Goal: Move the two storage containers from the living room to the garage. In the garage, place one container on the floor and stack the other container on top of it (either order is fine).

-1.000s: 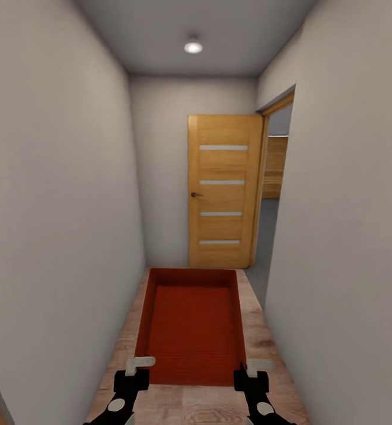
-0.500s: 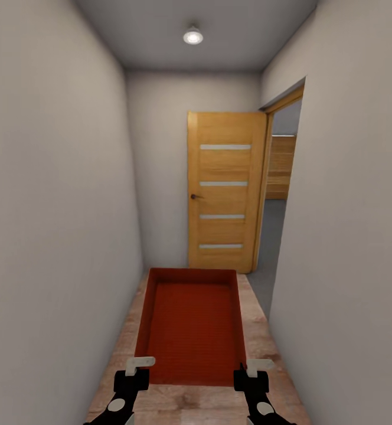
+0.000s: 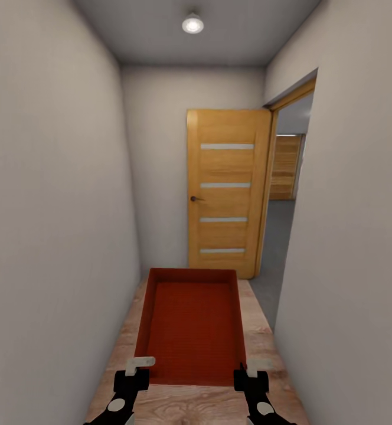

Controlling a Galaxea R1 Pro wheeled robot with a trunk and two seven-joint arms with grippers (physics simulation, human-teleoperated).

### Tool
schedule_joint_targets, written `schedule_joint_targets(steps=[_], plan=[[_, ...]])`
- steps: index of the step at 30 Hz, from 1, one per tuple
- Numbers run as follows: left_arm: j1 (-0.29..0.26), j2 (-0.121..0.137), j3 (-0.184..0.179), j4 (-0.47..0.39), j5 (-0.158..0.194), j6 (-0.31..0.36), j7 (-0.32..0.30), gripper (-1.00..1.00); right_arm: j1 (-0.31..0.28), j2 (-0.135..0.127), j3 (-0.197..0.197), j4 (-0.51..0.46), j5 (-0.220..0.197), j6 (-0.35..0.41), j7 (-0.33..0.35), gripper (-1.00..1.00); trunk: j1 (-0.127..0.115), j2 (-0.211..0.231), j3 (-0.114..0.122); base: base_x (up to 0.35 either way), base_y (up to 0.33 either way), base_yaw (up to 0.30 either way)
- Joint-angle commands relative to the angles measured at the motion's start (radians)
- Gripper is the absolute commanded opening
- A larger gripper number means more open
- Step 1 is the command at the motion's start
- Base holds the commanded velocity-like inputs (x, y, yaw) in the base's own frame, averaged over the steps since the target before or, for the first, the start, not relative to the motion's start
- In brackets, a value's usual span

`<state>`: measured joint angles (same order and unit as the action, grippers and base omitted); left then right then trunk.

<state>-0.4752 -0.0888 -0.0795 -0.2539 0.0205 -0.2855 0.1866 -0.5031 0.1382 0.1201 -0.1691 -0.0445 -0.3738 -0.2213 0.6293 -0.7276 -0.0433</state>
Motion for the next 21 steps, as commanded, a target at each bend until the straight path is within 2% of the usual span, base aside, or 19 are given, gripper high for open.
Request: schedule_joint_targets(steps=[1,21], plan=[[0.000,0.001,0.003,0.002,0.004,-0.001,0.010,-1.00,-0.002,0.000,-0.023,-0.049,0.017,-0.030,0.014,-1.00,0.001,-0.001,-0.002,0.322,0.000,0.000],[0.000,0.001,0.003,0.002,0.005,-0.001,0.010,-1.00,-0.002,0.000,-0.023,-0.049,0.017,-0.030,0.014,-1.00,0.001,-0.001,-0.002,0.322,0.000,0.000]])
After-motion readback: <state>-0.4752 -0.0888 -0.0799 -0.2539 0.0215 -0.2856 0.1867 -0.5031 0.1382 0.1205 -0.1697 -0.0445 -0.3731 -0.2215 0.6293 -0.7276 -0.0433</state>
